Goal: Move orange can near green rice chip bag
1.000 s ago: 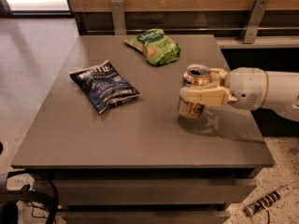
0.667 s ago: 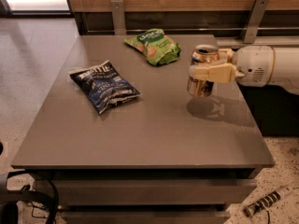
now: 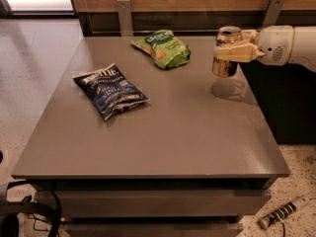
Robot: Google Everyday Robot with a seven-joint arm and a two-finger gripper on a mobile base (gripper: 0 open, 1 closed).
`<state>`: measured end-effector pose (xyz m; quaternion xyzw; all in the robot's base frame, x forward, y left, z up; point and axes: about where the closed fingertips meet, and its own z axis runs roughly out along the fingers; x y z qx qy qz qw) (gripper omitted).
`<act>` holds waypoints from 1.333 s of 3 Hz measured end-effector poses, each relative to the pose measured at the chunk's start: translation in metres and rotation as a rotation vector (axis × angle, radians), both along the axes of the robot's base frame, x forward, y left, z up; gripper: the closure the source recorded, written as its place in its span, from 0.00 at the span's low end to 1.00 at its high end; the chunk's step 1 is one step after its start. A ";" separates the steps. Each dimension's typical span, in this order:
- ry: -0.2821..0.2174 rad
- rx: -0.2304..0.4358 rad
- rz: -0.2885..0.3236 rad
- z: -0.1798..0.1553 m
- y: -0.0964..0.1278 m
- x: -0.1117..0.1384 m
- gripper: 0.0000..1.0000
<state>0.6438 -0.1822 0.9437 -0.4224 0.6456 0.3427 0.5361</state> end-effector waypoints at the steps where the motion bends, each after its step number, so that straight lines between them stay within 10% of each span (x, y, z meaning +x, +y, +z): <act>1: -0.033 0.011 -0.061 -0.011 -0.014 0.048 1.00; 4: -0.152 -0.031 -0.241 -0.033 -0.018 0.142 1.00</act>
Offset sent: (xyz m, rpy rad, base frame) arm 0.1331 -0.0404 -0.0279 -0.0421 -0.1223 -0.2511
